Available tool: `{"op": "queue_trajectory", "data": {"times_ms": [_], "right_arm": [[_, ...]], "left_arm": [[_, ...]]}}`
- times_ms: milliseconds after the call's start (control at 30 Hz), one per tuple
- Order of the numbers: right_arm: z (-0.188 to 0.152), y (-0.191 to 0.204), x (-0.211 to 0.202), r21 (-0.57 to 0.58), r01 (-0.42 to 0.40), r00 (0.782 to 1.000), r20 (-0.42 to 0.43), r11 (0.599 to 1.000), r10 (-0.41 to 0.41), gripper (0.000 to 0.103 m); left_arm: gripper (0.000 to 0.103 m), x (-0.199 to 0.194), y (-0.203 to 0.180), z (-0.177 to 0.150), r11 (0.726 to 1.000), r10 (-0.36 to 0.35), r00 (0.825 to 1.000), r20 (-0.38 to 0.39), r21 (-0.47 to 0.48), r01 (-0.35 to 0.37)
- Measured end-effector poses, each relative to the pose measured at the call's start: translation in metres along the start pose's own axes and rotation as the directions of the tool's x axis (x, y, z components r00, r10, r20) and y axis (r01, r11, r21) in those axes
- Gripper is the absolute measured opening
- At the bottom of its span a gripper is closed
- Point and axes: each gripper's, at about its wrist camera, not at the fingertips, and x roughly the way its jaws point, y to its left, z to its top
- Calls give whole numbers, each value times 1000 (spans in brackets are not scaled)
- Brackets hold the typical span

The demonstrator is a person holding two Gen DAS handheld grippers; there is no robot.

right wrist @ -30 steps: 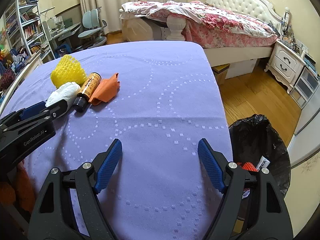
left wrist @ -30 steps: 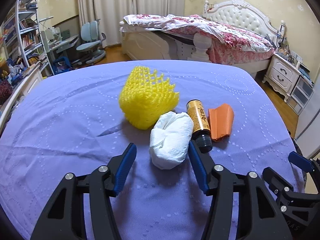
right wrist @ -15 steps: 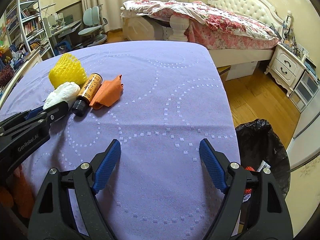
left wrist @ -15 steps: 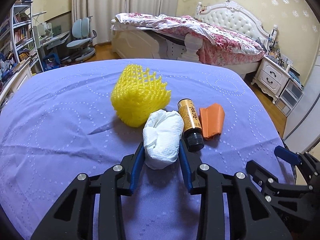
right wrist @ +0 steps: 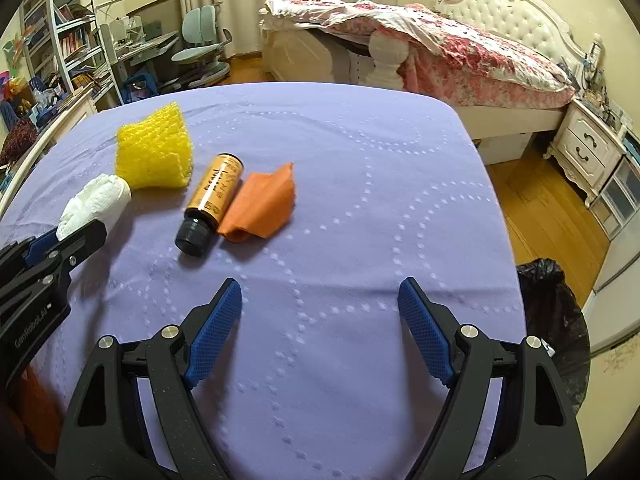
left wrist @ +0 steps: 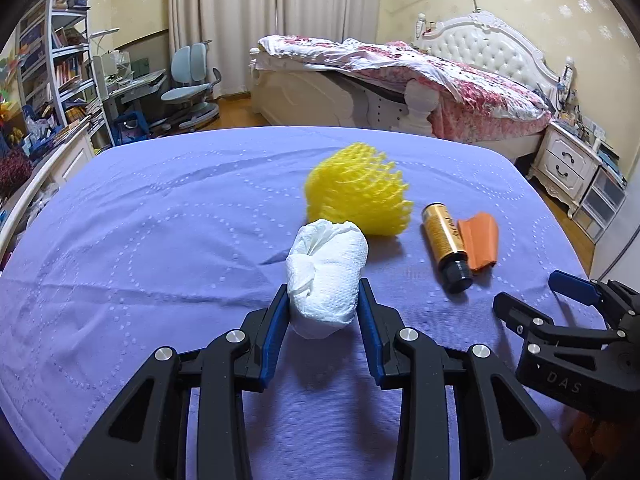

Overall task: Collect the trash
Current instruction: 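Grasp the white tissue wad with the left gripper while the right gripper reaches toward the amber bottle, then grasp the orange cloth with the right gripper while the left gripper holds the tissue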

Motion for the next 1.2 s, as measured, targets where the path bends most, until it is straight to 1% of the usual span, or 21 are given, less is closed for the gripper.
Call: {"op": "queue_trajectory", "data": {"times_ms": [200, 333, 500, 600, 667, 700, 767, 800, 833, 867, 1000, 1200], "right_arm": [[12, 14, 11, -13, 2, 1000, -5, 1000, -2, 79], [19, 18, 17, -10, 9, 1000, -8, 1000, -9, 79], [25, 21, 23, -8, 19, 1000, -8, 1000, -19, 78], [27, 21, 24, -5, 24, 1000, -3, 1000, -24, 72], [28, 21, 24, -3, 27, 1000, 3, 1000, -27, 61], [28, 21, 23, -3, 29, 1000, 9, 1000, -29, 58], [28, 20, 22, 0, 27, 1000, 16, 1000, -27, 40], [28, 19, 21, 3, 21, 1000, 18, 1000, -21, 36], [28, 18, 21, 6, 18, 1000, 19, 1000, -18, 27], [28, 17, 20, 10, 13, 1000, 20, 1000, -13, 23], [24, 13, 14, 17, -6, 1000, 23, 1000, 6, 23], [10, 13, 0, 10, -10, 999, 44, 1000, 9, 22]], "left_arm": [[36, 2, 17, 2, 999, 13, 1000, -4, -42, -13], [36, 5, 28, 4, 997, 9, 1000, -15, -78, -10], [36, 8, 37, 6, 995, 5, 1000, -17, -101, -6], [36, 8, 40, 7, 994, 0, 1000, -17, -109, -2], [36, 8, 40, 7, 994, -3, 1000, -16, -109, 1], [36, 8, 39, 7, 994, -4, 1000, -14, -108, 3], [36, 7, 41, 6, 994, -5, 1000, -13, -106, 4], [36, 7, 41, 6, 994, -6, 1000, -13, -106, 4], [36, 7, 41, 6, 994, -6, 1000, -13, -106, 5], [36, 6, 41, 6, 994, -6, 1000, -12, -105, 5], [36, 4, 40, 5, 995, -7, 1000, -10, -103, 6], [36, -4, 34, 0, 995, -11, 1000, -2, -95, 11]]}}
